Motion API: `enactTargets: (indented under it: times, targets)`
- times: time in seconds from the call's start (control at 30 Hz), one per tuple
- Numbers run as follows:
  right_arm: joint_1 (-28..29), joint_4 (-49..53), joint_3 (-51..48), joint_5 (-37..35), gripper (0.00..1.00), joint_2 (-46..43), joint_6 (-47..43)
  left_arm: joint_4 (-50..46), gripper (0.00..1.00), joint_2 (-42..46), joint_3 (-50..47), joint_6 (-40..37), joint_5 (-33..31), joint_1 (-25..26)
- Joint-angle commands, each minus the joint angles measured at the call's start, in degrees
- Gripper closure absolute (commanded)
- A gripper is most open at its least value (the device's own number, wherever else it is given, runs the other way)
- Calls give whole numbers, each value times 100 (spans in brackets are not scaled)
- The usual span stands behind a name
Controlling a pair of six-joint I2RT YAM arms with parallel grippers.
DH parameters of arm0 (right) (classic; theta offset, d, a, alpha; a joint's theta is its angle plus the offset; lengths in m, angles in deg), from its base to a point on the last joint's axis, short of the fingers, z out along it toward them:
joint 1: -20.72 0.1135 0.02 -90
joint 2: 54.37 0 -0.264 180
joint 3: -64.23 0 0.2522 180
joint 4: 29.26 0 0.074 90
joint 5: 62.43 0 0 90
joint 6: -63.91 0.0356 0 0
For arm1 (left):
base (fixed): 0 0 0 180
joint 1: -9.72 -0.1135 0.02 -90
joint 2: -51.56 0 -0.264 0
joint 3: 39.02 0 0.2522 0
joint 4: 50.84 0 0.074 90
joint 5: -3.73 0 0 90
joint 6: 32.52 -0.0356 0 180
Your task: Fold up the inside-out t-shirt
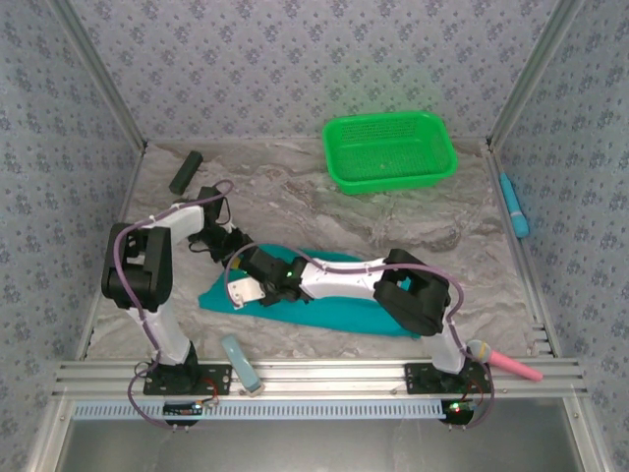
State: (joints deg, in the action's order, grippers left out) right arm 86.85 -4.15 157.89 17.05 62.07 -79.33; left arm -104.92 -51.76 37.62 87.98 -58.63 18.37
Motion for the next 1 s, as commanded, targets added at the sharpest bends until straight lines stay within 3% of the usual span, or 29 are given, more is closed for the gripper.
enactTargets:
  times: [0.0,0.27,0.47,0.73,0.97]
  targets:
    - [65,-259,-26,-458,49,240,-511,-9,57,-113,4,-62,46,1]
    - [323,-1659,-465,-943,50,205,-976,3,57,-186,59,-44,70,0]
    - [396,-3950,-1831,-225,48,-388,-798,-8,57,-240,132,17,101,-2]
    - [284,-4783,-2836,889,47,-1441,672,-92,56,-240,356,-60,84,-20]
    - [-98,-4952,-3289,964,47,-1920,1761,-298,55,-93,443,-197,106,-82]
